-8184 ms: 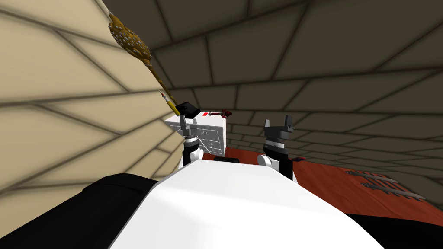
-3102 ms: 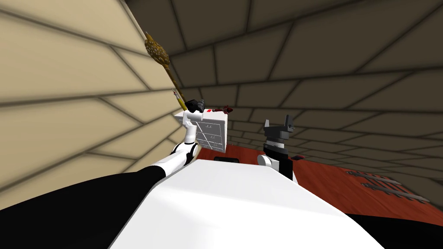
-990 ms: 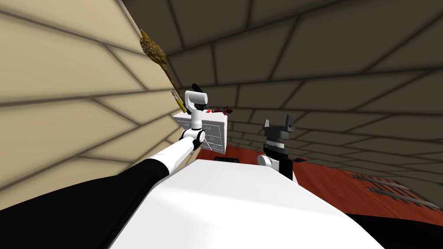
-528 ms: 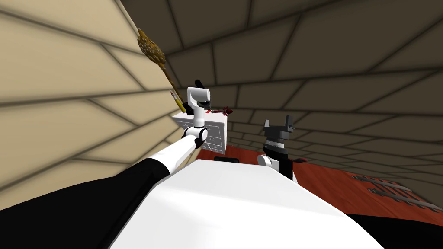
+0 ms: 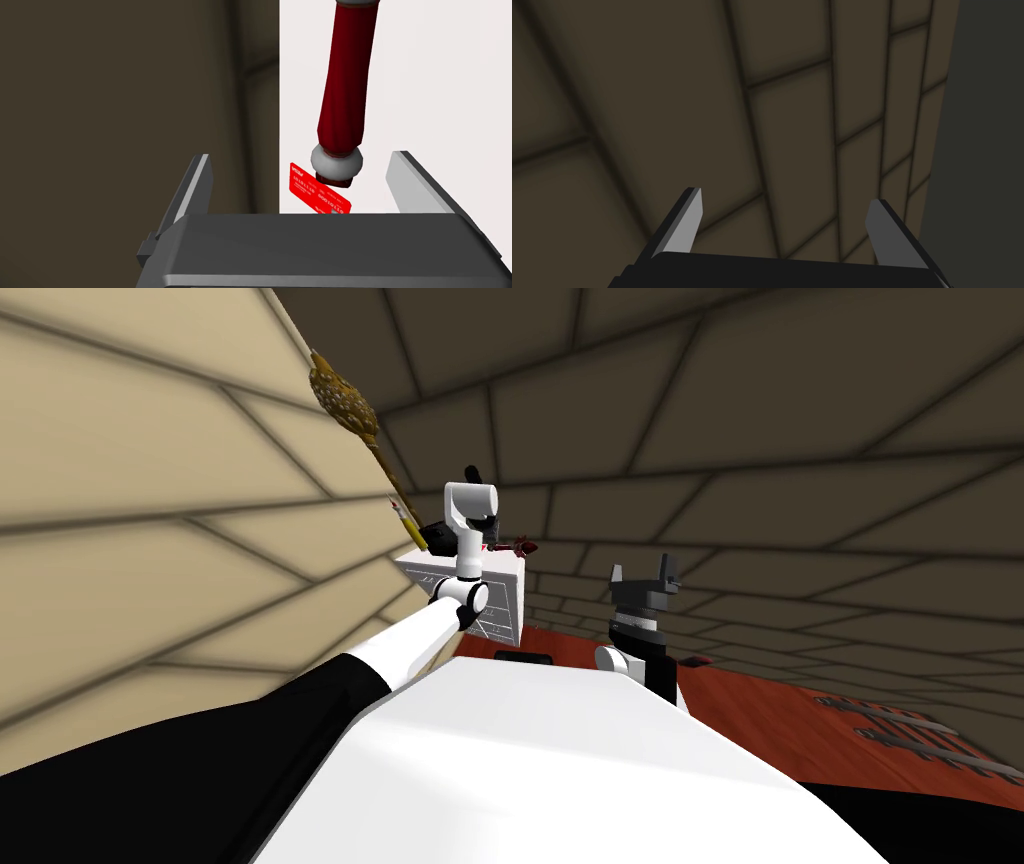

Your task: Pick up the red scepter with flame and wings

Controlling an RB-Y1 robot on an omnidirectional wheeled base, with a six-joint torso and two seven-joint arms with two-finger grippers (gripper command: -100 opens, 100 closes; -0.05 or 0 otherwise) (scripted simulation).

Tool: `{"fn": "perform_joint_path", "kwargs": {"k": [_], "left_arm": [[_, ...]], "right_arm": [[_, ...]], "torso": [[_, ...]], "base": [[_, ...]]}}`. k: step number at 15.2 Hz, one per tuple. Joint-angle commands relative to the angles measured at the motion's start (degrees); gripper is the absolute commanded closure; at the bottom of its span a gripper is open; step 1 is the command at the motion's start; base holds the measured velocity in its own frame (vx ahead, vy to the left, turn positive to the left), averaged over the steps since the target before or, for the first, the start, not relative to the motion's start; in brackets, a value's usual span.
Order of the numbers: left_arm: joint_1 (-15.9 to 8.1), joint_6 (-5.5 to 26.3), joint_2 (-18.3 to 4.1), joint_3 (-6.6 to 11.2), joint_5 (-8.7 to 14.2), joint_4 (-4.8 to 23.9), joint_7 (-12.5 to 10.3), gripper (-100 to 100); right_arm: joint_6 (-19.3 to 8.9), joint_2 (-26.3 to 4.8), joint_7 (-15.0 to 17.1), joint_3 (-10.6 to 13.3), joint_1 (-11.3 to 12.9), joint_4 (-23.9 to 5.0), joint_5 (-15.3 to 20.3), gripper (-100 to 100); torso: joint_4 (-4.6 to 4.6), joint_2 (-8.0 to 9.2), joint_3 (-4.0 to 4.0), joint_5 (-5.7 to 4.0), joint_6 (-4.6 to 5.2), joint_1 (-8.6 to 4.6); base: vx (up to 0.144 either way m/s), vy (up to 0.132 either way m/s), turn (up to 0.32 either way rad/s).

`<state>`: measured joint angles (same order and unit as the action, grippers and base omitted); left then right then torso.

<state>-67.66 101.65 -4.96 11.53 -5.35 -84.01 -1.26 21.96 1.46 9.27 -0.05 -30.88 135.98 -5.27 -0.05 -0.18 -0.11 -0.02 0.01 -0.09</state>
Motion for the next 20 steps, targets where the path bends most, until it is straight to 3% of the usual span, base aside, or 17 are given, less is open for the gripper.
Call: {"fn": "perform_joint_path", "kwargs": {"k": [1, 2, 4, 6, 13, 14, 15, 19, 20], "left_arm": [[-1.1, 2.9, 2.6, 0.17, -0.2, 1.2, -0.2, -100], [-1.1, 3.0, 2.6, 0.17, -0.2, 1.2, -0.2, -100], [-1.5, 5.3, 5.8, 0.40, -0.2, 2.4, -0.3, -100], [-1.3, 5.9, 7.1, 0.46, -0.3, 2.8, -0.3, -100], [-1.4, -0.7, 3.9, 1.69, 0.0, 8.8, -0.4, -100], [-1.6, 0.5, 4.4, 1.42, 0.0, 7.8, -0.4, -100], [-1.6, 0.2, 4.4, 1.45, 0.0, 8.0, -0.4, 100], [-1.6, 0.2, 4.4, 1.45, 0.0, 8.0, -0.4, 100], [-1.5, 2.2, 5.1, 1.04, -0.1, 5.9, -0.4, 100]], "right_arm": [[0.0, 0.0, 0.0, 0.0, 0.0, 0.0, 0.0, 0], [0.0, 0.0, 0.0, 0.0, 0.0, 0.0, 0.0, 0], [0.0, 0.0, 0.0, 0.0, 0.0, 0.0, 0.0, 0], [0.0, 0.0, 0.0, 0.0, 0.0, 0.0, 0.0, 0], [0.0, 0.0, 0.0, 0.0, 0.0, 0.0, 0.0, 0], [0.0, 0.0, 0.0, 0.0, 0.0, 0.0, 0.0, 0], [0.0, 0.0, 0.0, 0.0, 0.0, 0.0, 0.0, 0], [0.0, 0.0, 0.0, 0.0, 0.0, 0.0, 0.0, 0], [0.0, 0.0, 0.0, 0.0, 0.0, 0.0, 0.0, 0]], "torso": [[0.00, 0.00, 0.00, 0.00, 0.00, 0.00], [0.00, -0.02, -0.01, -0.01, 0.01, -0.02], [-0.01, -0.02, -0.01, 0.00, 0.00, -0.01], [-0.03, -0.08, -0.05, 0.00, 0.00, -0.01], [0.06, 0.30, 0.17, 0.03, 0.00, 0.07], [0.07, 0.33, 0.18, 0.03, 0.00, 0.07], [0.08, 0.32, 0.19, 0.03, -0.01, 0.08], [0.05, 0.21, 0.12, 0.02, -0.01, 0.07], [0.05, 0.20, 0.12, 0.02, -0.01, 0.08]], "base": [[0.049, -0.008, -0.001], [0.045, -0.007, -0.008], [0.056, -0.006, -0.004], [0.060, -0.006, -0.009], [-0.019, -0.003, -0.071], [-0.027, 0.000, -0.030], [-0.009, 0.000, -0.001], [-0.002, 0.000, 0.001], [0.015, 0.003, 0.115]]}}
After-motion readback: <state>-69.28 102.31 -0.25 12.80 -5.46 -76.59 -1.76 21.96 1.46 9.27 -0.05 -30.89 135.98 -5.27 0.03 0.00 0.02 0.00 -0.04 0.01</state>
